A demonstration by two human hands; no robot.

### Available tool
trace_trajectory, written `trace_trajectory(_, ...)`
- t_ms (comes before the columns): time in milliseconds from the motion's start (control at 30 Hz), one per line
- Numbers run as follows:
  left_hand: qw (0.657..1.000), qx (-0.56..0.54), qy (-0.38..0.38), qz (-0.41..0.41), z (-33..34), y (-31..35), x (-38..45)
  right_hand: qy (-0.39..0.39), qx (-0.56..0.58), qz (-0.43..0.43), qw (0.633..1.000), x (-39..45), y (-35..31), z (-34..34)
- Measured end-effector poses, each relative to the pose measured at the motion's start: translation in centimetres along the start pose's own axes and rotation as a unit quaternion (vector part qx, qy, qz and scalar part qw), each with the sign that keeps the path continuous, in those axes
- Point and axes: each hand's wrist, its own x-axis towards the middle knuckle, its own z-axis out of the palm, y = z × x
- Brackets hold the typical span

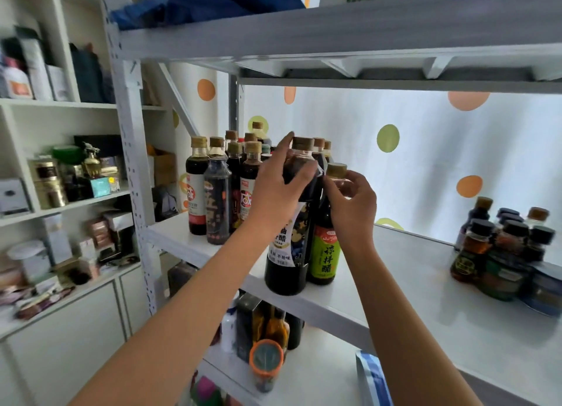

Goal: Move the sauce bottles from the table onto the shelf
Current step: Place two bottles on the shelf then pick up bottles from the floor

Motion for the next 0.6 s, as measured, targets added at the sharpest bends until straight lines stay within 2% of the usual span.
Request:
trace_trajectory(100,0.999,-0.003,-0.039,0.003,0.0,-2.1,-3.1,-0.069,-0.055,0.012,0.996,-1.0,0.6,-0.8)
trace_trajectory(200,0.996,0.01,-0.079,-0.051,-0.1,-4.6,-6.5,-0.158,-0.001,0.034,0.987,-2.6,1.1,-2.0)
trace_trajectory(267,0.993,0.032,-0.061,-0.091,0.1,-6.0,-8.3,-0.221,0.039,0.041,0.974,-3.3,1.5,-3.4)
trace_trajectory(333,0.992,0.048,-0.028,-0.113,0.3,-6.6,-9.1,-0.272,0.008,0.042,0.961,-3.7,2.8,-4.8)
trace_trajectory(500,0.989,0.103,0.038,-0.099,-0.6,-6.8,-8.6,-0.26,-0.139,0.058,0.954,-4.2,7.0,-5.3)
trace_trajectory(600,0.984,0.125,0.043,-0.116,-1.5,-7.4,-7.9,-0.265,-0.135,0.082,0.951,-3.7,7.5,-4.8)
